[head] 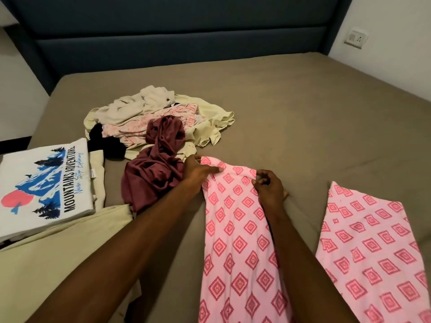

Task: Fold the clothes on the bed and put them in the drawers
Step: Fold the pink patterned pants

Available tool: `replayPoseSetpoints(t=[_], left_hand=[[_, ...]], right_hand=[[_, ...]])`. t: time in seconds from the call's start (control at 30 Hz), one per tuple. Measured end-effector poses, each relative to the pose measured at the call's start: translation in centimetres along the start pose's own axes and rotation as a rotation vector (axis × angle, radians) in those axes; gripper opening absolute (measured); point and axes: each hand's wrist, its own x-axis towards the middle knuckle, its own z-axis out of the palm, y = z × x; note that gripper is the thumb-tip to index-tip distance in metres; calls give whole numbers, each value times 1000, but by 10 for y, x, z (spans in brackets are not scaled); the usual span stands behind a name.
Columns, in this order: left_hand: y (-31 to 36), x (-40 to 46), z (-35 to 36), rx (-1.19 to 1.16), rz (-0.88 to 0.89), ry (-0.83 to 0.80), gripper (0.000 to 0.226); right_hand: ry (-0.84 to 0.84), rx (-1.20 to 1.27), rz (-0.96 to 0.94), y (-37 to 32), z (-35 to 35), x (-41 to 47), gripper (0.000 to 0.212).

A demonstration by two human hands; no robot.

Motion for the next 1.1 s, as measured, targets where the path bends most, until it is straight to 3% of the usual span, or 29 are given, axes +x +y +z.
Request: replayPoseSetpoints(t=[0.07,0.13,0.2,0.27,0.33,0.47,0.6,0.67,0.9,1.1], left_hand=[[-4,5,-8,245,118,11,68],[-10,7,-12,561,275,68,48],[-13,11,-14,619,310,119,38],[-11,20,-14,568,237,141,45],[-7,27,-16,541,217,125,52],[-4,34,-18,596,293,108,56],[3,30,-11,1091,468,32,35],[7,35,-11,1217,555,28,33],[1,51,-12,1286,524,-61,41],[-13,26,-14,941,421,23,56]], right_hand=[[8,-3,12,-3,1,-2,30],[-4,7,40,-8,1,-5,21],[-16,-39,51,-20,-2,-10,36],[-47,-137,68,-24,-2,-7,44],[-70,-133,99,-24,-3,-1,42],[-20,146,96,-24,-5,-7,26],[50,107,107,-24,-2,-5,19],[54,16,86,-19,2,-1,20],[124,-102,33,-21,8,-7,23],[46,42,103,-22,1,-7,22]])
